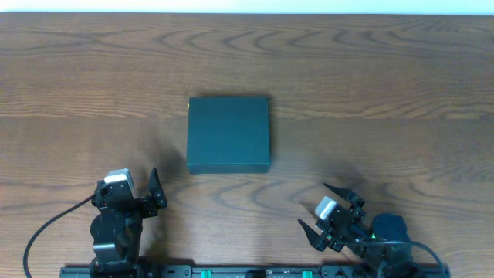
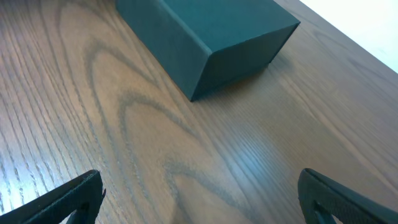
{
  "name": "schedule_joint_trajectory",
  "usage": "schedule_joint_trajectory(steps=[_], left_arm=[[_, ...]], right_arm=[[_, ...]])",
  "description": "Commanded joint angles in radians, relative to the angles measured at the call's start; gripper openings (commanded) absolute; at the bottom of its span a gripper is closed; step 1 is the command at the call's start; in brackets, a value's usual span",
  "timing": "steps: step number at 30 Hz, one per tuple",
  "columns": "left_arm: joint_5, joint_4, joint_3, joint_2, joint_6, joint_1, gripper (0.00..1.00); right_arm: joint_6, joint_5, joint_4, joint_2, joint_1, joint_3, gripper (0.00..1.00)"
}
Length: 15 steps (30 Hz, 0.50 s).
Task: Pack container
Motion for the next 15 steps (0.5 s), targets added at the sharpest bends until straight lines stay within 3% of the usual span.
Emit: schedule_joint_trajectory(steps=[1, 8, 15], left_arm=[[-0.018, -0.001, -0.021, -0.008, -0.004, 0.003, 0.95], [-0.018, -0.001, -0.021, -0.008, -0.004, 0.003, 0.95], [-0.018, -0.001, -0.021, -0.008, -0.004, 0.003, 0.95]], right_arm=[[0.03, 0.01, 0.002, -0.011, 0.011, -0.005, 0.99], [0.23, 0.077, -0.013, -0.011, 0.011, -0.005, 0.99], [0.232, 0.077, -0.013, -0.011, 0.011, -0.005, 0.99]])
